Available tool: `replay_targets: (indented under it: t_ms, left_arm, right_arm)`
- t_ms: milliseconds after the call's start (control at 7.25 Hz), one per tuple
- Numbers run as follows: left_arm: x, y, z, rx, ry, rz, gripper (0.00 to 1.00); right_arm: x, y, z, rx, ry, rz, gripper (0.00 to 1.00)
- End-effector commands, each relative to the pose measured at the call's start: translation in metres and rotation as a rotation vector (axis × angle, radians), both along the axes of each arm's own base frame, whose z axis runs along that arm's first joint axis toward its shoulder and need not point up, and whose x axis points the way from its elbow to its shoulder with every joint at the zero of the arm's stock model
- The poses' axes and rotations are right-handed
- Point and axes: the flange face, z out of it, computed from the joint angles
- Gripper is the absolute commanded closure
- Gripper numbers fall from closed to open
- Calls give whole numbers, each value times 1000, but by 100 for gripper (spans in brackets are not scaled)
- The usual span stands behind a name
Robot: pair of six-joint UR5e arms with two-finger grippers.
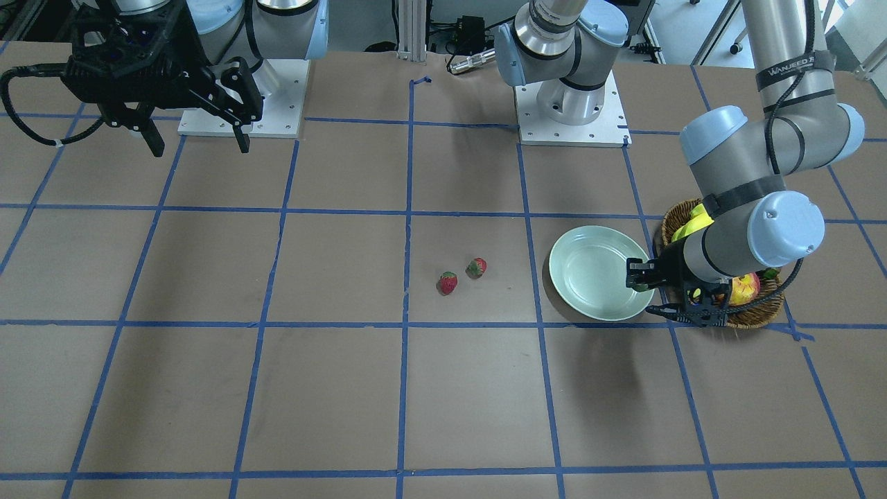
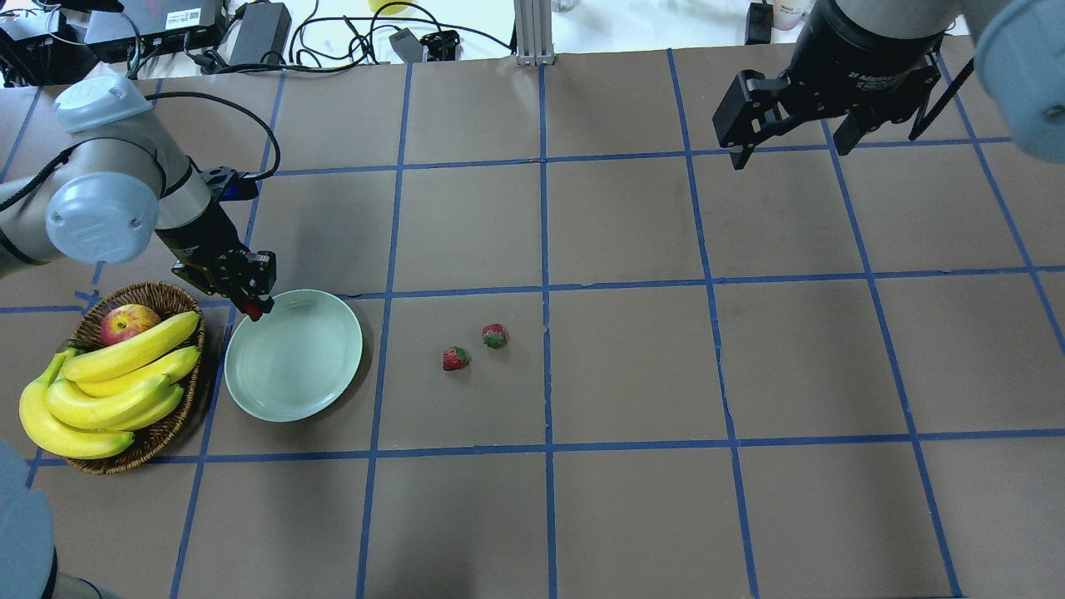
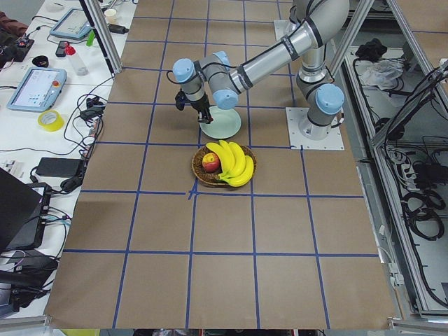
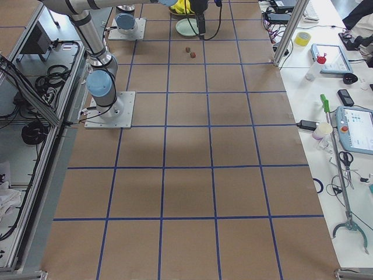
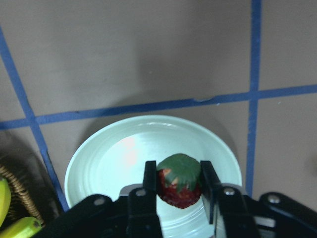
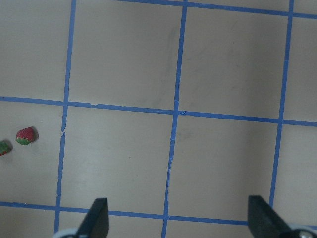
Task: Collect all strawberries into plate
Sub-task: 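Lift the strawberry with the left gripper and release it onto the plate, then return the left gripper to the cluster and grasp a second strawberry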
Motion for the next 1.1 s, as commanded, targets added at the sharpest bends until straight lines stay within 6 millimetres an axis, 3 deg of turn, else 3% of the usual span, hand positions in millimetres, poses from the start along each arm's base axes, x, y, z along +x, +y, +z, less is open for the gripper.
replay_targets:
  t_ms: [0, 138, 276, 414, 552, 690, 966]
  left_arm:
    - [3, 18, -27, 56, 33, 10, 76]
    - [3, 18, -28, 62, 30, 15, 1]
    - [1, 17, -22, 50, 24, 28, 0]
    - [-14, 9, -9, 26, -6, 64, 0]
    - [-49, -5, 12, -16, -35, 47, 0]
    - [-104, -7, 29, -33, -69, 86, 0]
    - [-202, 8, 31, -52, -62, 147, 0]
  right_arm:
    - [-1, 3, 1, 5, 1, 1, 0]
    - [-2, 3, 1, 9, 4, -1, 0]
    - [-2, 3, 1, 9, 4, 1, 0]
    - [-2, 3, 1, 10, 3, 1, 0]
    - [-1, 3, 1, 10, 3, 3, 0]
    - [-2, 3, 1, 10, 3, 1, 0]
    - [-1, 4, 2, 8, 1, 3, 0]
